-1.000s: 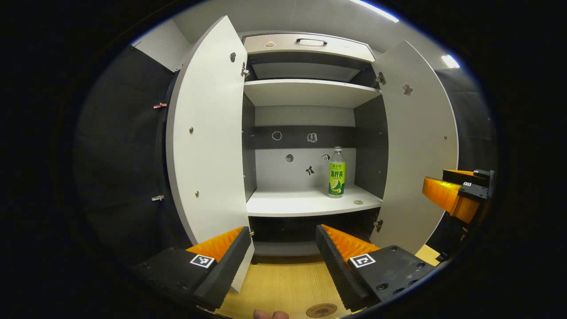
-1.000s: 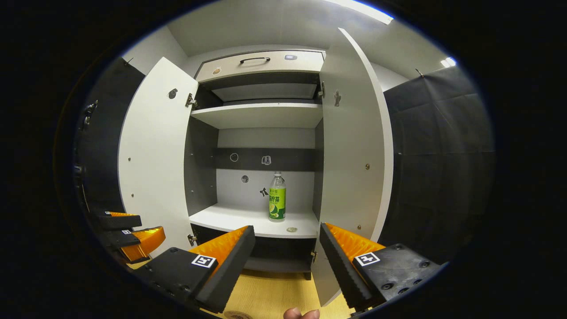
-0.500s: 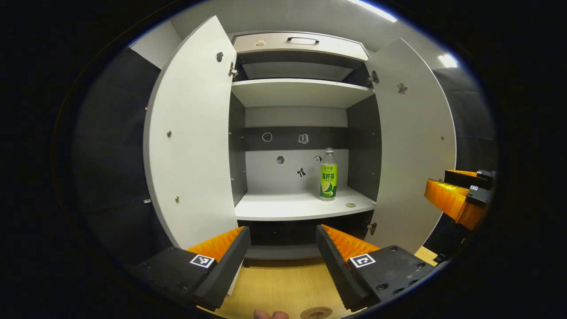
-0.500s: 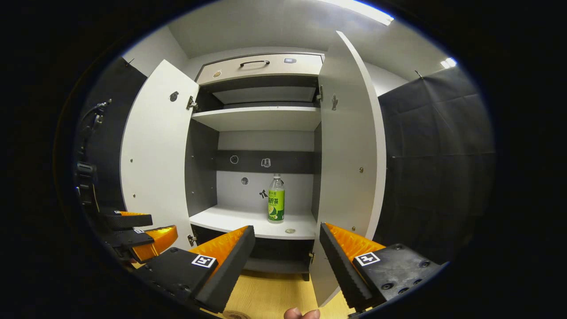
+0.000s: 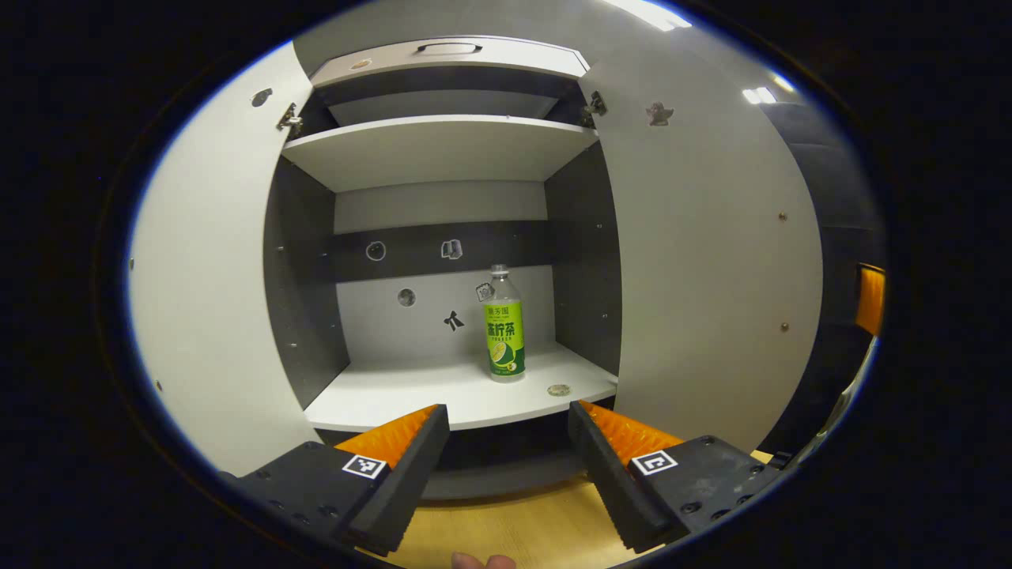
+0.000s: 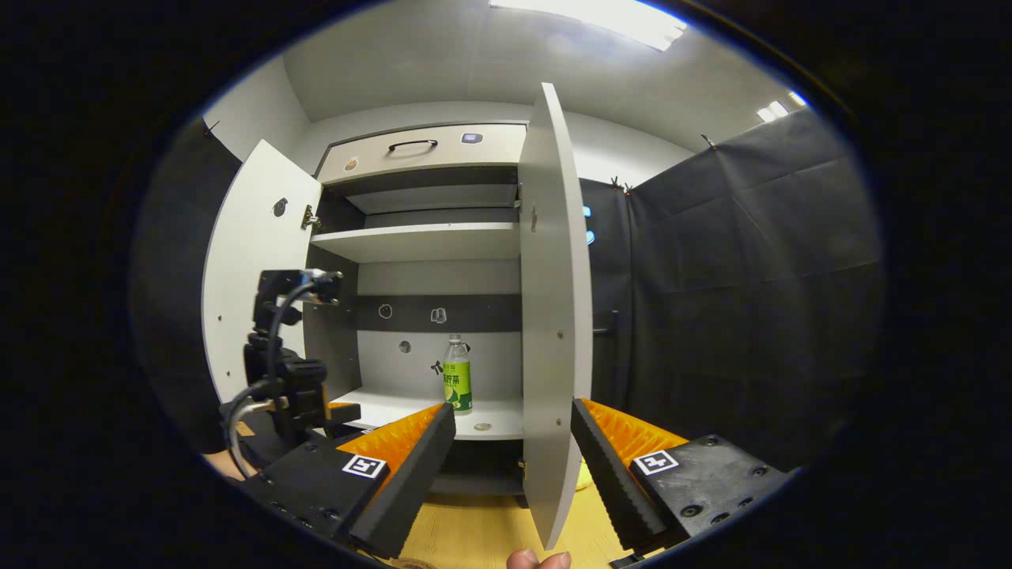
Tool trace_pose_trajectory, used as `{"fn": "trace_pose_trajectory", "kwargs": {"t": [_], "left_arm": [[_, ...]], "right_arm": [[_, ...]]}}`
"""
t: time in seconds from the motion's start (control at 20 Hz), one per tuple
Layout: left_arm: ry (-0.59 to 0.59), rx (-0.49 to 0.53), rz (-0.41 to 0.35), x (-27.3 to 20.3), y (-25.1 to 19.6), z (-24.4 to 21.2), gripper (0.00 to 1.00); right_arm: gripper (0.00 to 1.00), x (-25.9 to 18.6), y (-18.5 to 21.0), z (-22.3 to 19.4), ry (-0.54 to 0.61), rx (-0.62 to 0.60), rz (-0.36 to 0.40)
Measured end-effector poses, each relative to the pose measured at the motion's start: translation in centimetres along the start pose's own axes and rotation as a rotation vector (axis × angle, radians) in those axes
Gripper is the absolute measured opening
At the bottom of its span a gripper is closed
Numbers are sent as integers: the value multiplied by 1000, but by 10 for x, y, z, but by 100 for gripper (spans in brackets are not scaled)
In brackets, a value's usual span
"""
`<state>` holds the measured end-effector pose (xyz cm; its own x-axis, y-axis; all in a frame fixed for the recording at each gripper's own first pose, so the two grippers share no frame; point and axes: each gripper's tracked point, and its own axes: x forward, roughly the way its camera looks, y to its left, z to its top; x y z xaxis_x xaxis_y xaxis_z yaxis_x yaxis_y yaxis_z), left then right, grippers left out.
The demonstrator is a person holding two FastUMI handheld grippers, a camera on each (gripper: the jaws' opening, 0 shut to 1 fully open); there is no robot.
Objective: Grasp the bottle in the cabinet with the left hand and place it on the coaster, then close the right door with the right hand and the left door with the left hand.
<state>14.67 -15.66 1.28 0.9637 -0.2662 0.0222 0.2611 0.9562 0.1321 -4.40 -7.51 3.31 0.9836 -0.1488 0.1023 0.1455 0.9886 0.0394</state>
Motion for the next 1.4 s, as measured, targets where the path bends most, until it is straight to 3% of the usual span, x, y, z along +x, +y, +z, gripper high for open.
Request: {"fn": "trace_pose_trajectory", "kwargs": {"t": [0.3,0.6,1.0,1.25,1.35,1.4], "left_arm": [[-23,-12,57,112,12,12,96],[-39,-30,99,191,20,24,96],[-45,-19,124,254,20,34,96],[-35,-2,128,269,18,35,96],[-32,-13,112,267,18,34,80],[-35,-26,107,266,20,36,79]], "right_arm": [[97,-10,-34,-3,4,-26,-26],[97,-8,-56,-14,30,-51,-28],[98,-6,-84,-19,45,-55,-65],[98,-8,-99,-17,42,-53,-111],[98,-10,-102,-16,39,-56,-125],[98,-11,-103,-16,40,-53,-128]]}}
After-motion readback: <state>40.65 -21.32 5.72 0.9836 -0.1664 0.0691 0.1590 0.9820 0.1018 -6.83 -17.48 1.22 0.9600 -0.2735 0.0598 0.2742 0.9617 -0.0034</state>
